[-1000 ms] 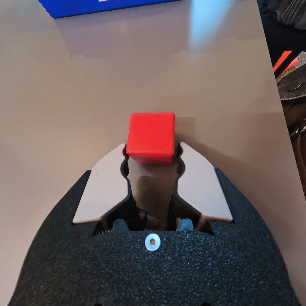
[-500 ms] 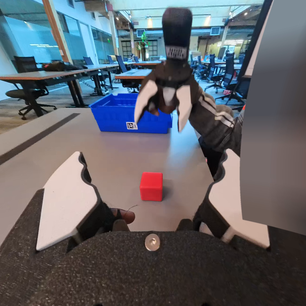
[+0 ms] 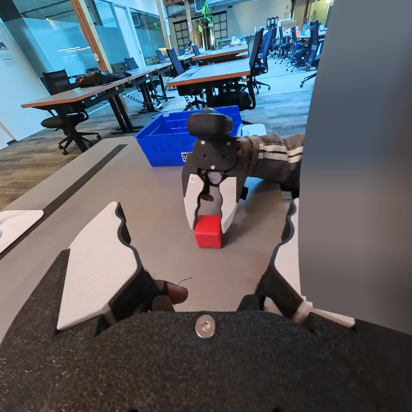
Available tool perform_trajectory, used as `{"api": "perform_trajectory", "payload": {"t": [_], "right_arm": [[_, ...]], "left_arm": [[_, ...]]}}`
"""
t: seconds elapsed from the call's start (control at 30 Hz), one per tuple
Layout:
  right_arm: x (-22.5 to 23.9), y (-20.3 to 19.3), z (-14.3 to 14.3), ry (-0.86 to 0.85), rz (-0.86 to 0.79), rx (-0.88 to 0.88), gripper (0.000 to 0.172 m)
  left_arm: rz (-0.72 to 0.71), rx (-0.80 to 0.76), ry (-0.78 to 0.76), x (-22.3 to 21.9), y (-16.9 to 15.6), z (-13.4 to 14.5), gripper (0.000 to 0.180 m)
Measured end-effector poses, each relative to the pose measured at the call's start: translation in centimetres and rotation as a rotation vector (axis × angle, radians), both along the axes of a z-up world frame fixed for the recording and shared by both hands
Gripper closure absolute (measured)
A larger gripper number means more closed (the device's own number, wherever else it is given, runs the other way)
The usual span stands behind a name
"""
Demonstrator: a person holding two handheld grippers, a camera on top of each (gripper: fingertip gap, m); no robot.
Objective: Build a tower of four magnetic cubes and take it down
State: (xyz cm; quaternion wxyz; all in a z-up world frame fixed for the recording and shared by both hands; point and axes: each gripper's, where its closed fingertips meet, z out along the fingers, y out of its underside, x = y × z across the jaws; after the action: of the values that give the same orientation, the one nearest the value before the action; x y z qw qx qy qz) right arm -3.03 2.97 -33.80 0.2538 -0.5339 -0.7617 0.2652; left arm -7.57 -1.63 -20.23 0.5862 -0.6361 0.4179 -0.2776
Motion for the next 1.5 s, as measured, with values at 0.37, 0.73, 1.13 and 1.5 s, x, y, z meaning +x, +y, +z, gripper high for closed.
{"api": "perform_trajectory", "payload": {"t": [0.37, 0.73, 1.13, 1.5], "right_arm": [[15.5, 8.8, 14.6, 0.287, -0.583, 0.243, 0.126], [37.4, 18.0, 4.9, 0.008, -1.346, 0.014, 0.126], [38.8, 17.4, -0.2, -0.239, -1.438, -0.159, 0.125], [35.7, 17.3, 4.2, -0.083, -1.381, -0.078, 0.108]], "left_arm": [[0.119, -0.001, -0.019, -1.1, 1.3, 0.7, 0.056], [0.185, 0.006, 0.001, -0.9, 2.2, 0.8, 0.063], [0.335, -0.06, 0.049, -3.2, 3.4, 0.0, 0.068], [0.763, -0.124, 0.216, -11.3, 3.3, -0.2, 0.071]]}}
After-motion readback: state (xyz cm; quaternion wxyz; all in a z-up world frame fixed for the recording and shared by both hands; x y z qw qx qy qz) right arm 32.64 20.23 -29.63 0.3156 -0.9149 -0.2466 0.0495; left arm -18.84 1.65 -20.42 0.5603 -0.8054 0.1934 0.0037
